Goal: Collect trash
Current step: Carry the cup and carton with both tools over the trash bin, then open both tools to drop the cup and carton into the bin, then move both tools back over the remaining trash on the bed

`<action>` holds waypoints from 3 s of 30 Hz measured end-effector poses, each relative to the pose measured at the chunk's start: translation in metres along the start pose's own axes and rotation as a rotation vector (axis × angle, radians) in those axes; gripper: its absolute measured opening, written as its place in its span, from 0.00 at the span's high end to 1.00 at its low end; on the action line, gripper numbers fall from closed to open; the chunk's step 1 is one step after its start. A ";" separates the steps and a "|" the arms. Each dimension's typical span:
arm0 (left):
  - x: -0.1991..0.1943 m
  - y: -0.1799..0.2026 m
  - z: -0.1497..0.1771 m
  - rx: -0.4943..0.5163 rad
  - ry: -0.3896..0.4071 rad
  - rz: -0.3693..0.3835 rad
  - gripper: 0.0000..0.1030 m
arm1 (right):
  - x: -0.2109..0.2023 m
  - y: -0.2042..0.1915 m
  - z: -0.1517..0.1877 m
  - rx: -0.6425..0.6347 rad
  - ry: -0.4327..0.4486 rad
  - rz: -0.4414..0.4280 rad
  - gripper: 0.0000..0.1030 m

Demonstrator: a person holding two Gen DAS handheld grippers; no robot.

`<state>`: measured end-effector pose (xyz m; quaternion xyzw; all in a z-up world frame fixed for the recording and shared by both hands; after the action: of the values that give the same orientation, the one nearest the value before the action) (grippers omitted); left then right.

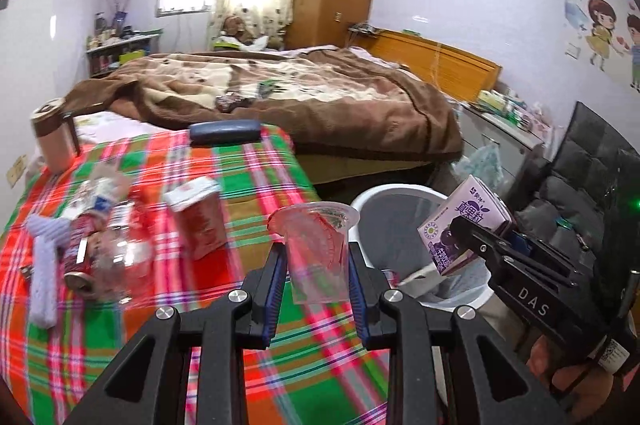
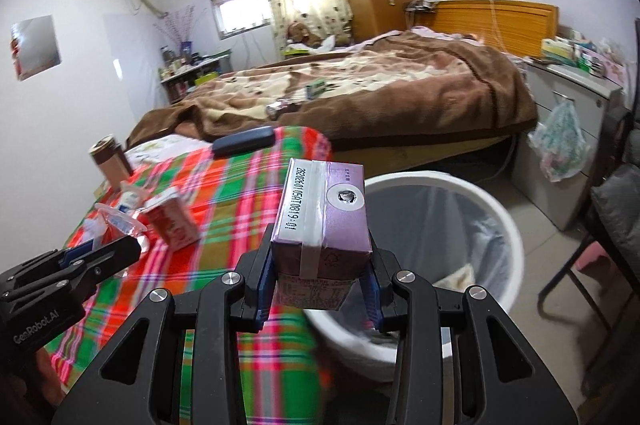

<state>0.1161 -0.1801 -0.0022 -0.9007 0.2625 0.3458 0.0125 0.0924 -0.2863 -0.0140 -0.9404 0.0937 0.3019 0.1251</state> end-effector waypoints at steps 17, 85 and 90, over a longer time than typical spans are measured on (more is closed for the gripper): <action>0.081 0.078 -0.004 0.092 -0.122 0.137 0.71 | 0.023 0.068 0.014 0.050 -0.096 0.114 0.63; -0.040 -0.113 0.033 -0.167 0.002 -0.179 0.42 | 0.022 -0.079 0.017 -0.130 -0.079 -0.132 0.45; -0.049 -0.151 0.041 -0.228 0.010 -0.229 0.42 | 0.034 -0.100 0.019 -0.138 -0.113 -0.174 0.41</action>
<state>0.1332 -0.0188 -0.0266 -0.9221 0.1173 0.3651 -0.0517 0.1347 -0.1892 -0.0314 -0.9328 -0.0166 0.3483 0.0910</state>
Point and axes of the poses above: each gripper's, at about its wrist camera, not at the fingertips, and x roughly the way its jaws point, y to its right, z to its underside, the point moved 6 cm from there along x, roughly the way its jaws point, and after that the axes turned 2 degrees about -y, right-handed, at the moved point
